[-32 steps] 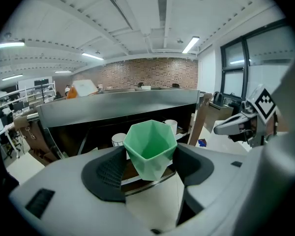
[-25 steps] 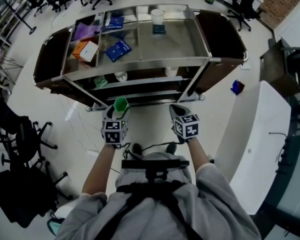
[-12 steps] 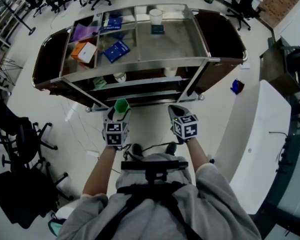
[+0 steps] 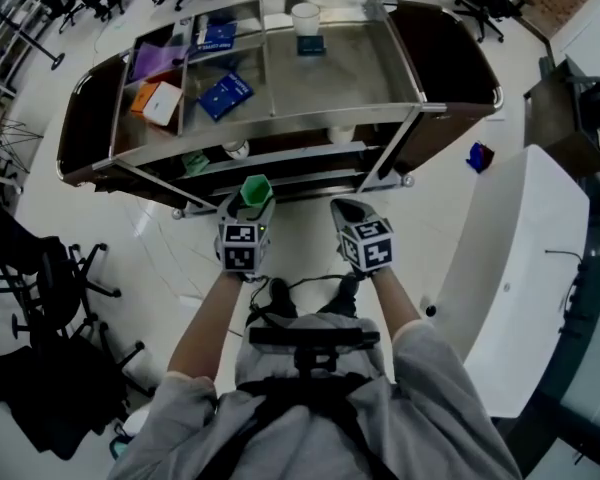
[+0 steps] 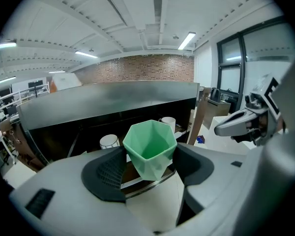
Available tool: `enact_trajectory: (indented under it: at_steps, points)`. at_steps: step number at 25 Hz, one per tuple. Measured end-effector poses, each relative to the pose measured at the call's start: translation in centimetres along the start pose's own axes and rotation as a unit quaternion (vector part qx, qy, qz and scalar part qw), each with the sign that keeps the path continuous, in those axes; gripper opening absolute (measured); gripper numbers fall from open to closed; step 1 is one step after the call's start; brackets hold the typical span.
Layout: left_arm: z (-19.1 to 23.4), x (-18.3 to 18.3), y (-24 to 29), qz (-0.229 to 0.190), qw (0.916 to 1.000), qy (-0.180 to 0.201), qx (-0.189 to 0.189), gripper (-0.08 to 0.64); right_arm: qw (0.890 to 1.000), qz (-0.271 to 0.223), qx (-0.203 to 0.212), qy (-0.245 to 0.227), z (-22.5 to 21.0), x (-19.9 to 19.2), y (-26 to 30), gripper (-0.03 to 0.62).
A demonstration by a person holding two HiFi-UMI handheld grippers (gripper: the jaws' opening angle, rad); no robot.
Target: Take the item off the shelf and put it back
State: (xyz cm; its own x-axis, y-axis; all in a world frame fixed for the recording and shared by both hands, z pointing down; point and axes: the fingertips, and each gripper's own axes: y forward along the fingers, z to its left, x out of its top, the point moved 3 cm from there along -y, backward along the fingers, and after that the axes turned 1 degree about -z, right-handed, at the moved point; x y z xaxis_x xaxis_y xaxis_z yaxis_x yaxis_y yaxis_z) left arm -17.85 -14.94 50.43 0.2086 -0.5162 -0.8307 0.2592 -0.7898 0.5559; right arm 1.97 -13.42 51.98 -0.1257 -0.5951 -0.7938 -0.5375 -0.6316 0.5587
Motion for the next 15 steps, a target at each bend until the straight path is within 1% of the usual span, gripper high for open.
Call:
enact_trajectory:
  at_steps: [5,11,15]
  points:
    - [-0.1,0.8,4.2,-0.003,0.9998,0.018,-0.008,0.301,1.0,0.004,0.008,0.003,0.3,0.0,2.0,0.009]
    - [-0.2,0.3,8.8,-0.001,0.9996,0.024,-0.013,0.301,1.0,0.006,0.018,0.002,0.7,0.4,4.7,0.009]
    - [0.0,0.1,11.9,-0.007,0.9995,0.028,-0.014,0.301,1.0,0.003,0.018,0.001,0.2,0.8,6.5,0.009]
